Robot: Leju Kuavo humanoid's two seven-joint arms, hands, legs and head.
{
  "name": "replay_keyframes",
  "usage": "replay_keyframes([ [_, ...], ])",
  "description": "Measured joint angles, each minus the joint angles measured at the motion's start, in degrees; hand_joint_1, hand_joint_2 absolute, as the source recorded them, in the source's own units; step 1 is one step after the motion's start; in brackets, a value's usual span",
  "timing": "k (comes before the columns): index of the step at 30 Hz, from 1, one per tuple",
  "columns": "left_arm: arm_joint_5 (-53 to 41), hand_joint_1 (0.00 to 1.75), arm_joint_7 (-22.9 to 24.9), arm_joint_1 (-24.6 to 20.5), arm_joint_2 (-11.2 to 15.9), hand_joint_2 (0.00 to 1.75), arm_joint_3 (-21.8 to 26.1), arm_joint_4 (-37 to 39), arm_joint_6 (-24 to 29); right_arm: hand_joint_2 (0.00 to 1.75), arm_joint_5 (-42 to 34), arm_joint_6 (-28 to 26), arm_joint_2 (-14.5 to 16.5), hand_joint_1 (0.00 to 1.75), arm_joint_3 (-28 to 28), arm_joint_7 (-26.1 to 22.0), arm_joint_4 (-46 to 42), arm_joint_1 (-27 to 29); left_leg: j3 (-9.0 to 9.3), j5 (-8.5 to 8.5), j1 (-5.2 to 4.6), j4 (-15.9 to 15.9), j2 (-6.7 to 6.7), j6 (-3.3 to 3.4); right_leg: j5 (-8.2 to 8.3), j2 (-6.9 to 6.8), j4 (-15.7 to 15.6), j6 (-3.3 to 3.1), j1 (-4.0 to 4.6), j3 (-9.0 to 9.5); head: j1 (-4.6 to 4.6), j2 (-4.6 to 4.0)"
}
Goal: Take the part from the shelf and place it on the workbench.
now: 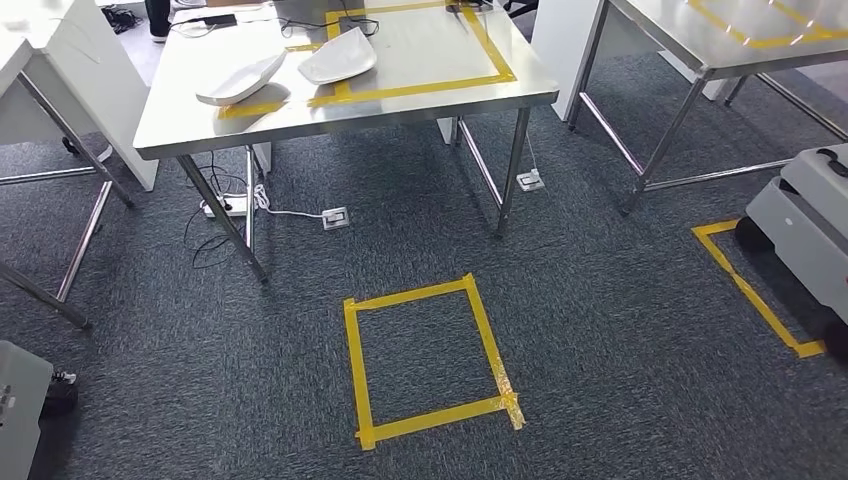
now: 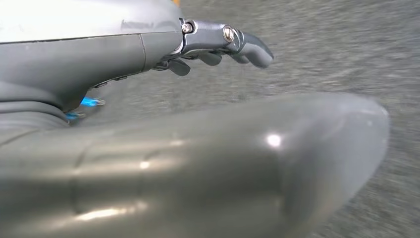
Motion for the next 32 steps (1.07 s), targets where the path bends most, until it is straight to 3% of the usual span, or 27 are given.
replay_keyframes([
  [1, 0.34, 0.0, 0.7, 0.13, 0.07, 0.0, -0.06, 0.02, -0.3, 1.75, -0.08, 0.15, -0.07, 0.0, 0.0, -0.32, 0.0, 0.0, -0.92, -2.86, 0.0, 3.49, -0.03, -0.18, 0.56, 0.02, 0.06, -0.2, 0.01, -0.75, -0.09, 0.01],
  [2, 0.92, 0.0, 1.15, 0.35, 0.04, 0.44, -0.07, 0.03, -0.63, 1.75, -0.14, 0.6, -0.21, 0.0, 0.0, -0.43, 0.0, 0.01, -1.56, -4.97, 0.02, 7.06, -0.04, -0.35, 1.11, 0.0, 0.18, -0.23, 0.02, -1.54, -0.14, 0.01],
  [3, 1.7, 0.0, 1.25, 0.64, -0.05, 0.87, -0.05, 0.05, -1.13, 1.75, -0.17, 1.37, -0.4, 0.0, 0.0, -0.37, 0.0, 0.02, -1.73, -5.75, 0.03, 9.75, -0.04, -0.49, 1.6, -0.02, 0.32, -0.18, 0.02, -2.4, -0.14, 0.01],
  [5, 3.18, 0.0, 0.63, 1.15, -0.43, 1.75, 0.12, 0.13, -3.11, 1.75, -0.21, 3.7, -0.9, 0.0, 0.0, -0.41, 0.0, 0.05, 0.06, -3.14, 0.07, 10.39, -0.03, -0.58, 2.57, -0.09, 0.8, 0.12, -0.02, -4.3, -0.14, 0.0],
  [6, 3.43, 0.0, 0.37, 1.27, -0.69, 1.75, 0.21, 0.16, -4.32, 1.75, -0.42, 4.94, -1.11, 0.0, -0.01, -0.77, 0.0, 0.06, 2.16, -1.25, 0.11, 8.12, -0.02, -0.55, 3.0, -0.14, 1.13, 0.35, -0.06, -5.24, -0.14, 0.0],
  [7, 3.27, 0.0, 0.4, 1.29, -0.98, 1.75, 0.29, 0.19, -5.38, 1.75, -0.74, 6.23, -1.33, 0.0, -0.02, -1.36, -0.01, 0.06, 4.92, -0.61, 0.11, 4.54, -0.02, -0.47, 3.44, -0.22, 1.52, 0.64, -0.03, -6.05, -0.14, 0.0],
  [9, 2.31, 0.0, 1.34, 1.4, -1.54, 1.75, 0.28, 0.22, -6.6, 1.75, -1.35, 8.95, -1.84, 0.0, 0.13, -2.52, -0.09, 0.07, 9.67, -2.26, -0.04, -2.65, -0.06, 0.14, 4.14, -0.32, 2.17, 1.27, 0.09, -6.87, -0.06, 0.0],
  [10, 2.07, 0.0, 1.85, 1.62, -1.75, 1.75, 0.19, 0.24, -6.94, 1.75, -1.62, 10.06, -2.15, 0.0, 0.54, -2.9, -0.25, 0.12, 10.77, -3.37, -0.19, -4.62, -0.05, 0.6, 4.51, -0.34, 2.26, 1.61, 0.15, -6.95, -0.04, 0.0],
  [13, 3.24, 0.0, 2.18, 2.61, -2.1, 1.75, -0.51, 0.17, -7.68, 1.75, -3.56, 11.19, -2.93, 0.0, 3.35, -3.26, -0.91, 0.73, 10.36, -2.86, -0.25, -5.34, 0.24, 2.34, 4.75, -0.2, 2.66, 2.71, -0.07, -7.13, -0.11, 0.0],
  [15, 4.85, 0.0, 1.92, 3.09, -2.21, 1.75, -1.12, -0.26, -8.0, 1.75, -5.42, 10.95, -3.31, 0.0, 5.6, -3.37, -1.14, 1.54, 9.51, -1.9, -0.08, -5.44, 0.42, 3.25, 1.31, -0.01, 6.79, 3.34, -0.29, -8.72, -0.06, 0.0],
  [17, 6.61, 0.0, 1.44, 3.4, -2.18, 1.75, -1.89, -1.07, -8.28, 0.87, -7.41, 10.47, -3.62, 0.0, 8.01, -3.45, -1.22, 2.54, 8.39, -1.07, -0.13, -5.34, 0.43, 3.53, -3.67, 0.09, 14.54, 3.74, -0.37, -11.24, 0.0, 0.0],
  [18, 7.52, 0.0, 1.15, 3.5, -2.18, 1.31, -2.29, -1.6, -8.44, 0.44, -8.42, 10.27, -3.79, 0.0, 9.3, -3.49, -1.25, 3.13, 7.87, -0.71, -0.15, -5.26, 0.43, 3.5, -5.13, 0.12, 17.42, 3.82, -0.39, -11.86, 0.0, 0.0],
  [19, 8.42, 0.0, 0.87, 3.56, -2.17, 0.87, -2.72, -2.2, -8.6, 0.0, -9.42, 10.1, -3.9, 0.0, 10.64, -3.51, -1.25, 3.78, 7.41, -0.41, -0.17, -5.18, 0.44, 3.41, -5.59, 0.13, 18.46, 3.81, -0.38, -11.49, 0.01, 0.0],
  [20, 9.31, 0.0, 0.57, 3.58, -2.16, 0.44, -3.13, -2.86, -8.77, 0.0, -10.36, 9.92, -4.0, 0.0, 12.01, -3.51, -1.25, 4.47, 7.12, -0.15, -0.18, -5.09, 0.43, 3.27, -5.02, 0.14, 16.99, 3.71, -0.38, -9.86, 0.0, 0.01],
  [21, 10.17, 0.0, 0.28, 3.55, -2.16, 0.0, -3.57, -3.6, -8.92, 0.0, -11.34, 9.73, -4.1, 0.0, 13.41, -3.53, -1.25, 5.15, 6.94, 0.05, -0.17, -5.0, 0.42, 3.11, -3.79, 0.14, 13.44, 3.52, -0.38, -7.16, 0.01, 0.01],
  [23, 11.89, 0.0, -0.32, 3.47, -2.15, 0.0, -4.53, -5.08, -9.2, 0.0, -13.27, 9.29, -4.32, 0.0, 16.3, -3.6, -1.25, 6.32, 6.58, 0.37, -0.26, -4.77, 0.47, 2.62, -1.99, 0.15, 5.16, 2.92, -0.23, -1.87, -0.02, 0.01],
  [24, 12.76, 0.0, -0.62, 3.44, -2.08, 0.0, -5.0, -5.74, -9.31, 0.0, -14.28, 9.11, -4.41, 0.0, 17.74, -3.67, -1.25, 6.83, 6.36, 0.47, -0.34, -4.7, 0.54, 2.33, -1.61, 0.16, 2.65, 2.63, -0.12, -0.42, -0.03, 0.0],
  [28, 16.45, 0.0, -1.8, 3.82, -1.49, 0.0, -6.99, -7.44, -9.98, 0.0, -18.3, 8.24, -4.73, 0.0, 23.84, -4.02, -1.44, 8.61, 6.03, 0.39, -0.61, -4.72, 0.66, 2.9, -1.27, 0.06, 1.33, 2.31, 0.06, 0.01, -0.07, -0.01],
  [32, 19.74, 0.0, -2.81, 5.18, -1.27, 0.0, -8.75, -8.17, -10.55, 0.0, -21.98, 7.45, -5.11, 0.0, 29.33, -4.38, -2.34, 9.21, 6.01, 1.07, -0.41, -5.18, 0.6, 2.03, -1.01, 0.03, 1.36, 1.8, 0.28, -0.26, -0.07, 0.0],
])
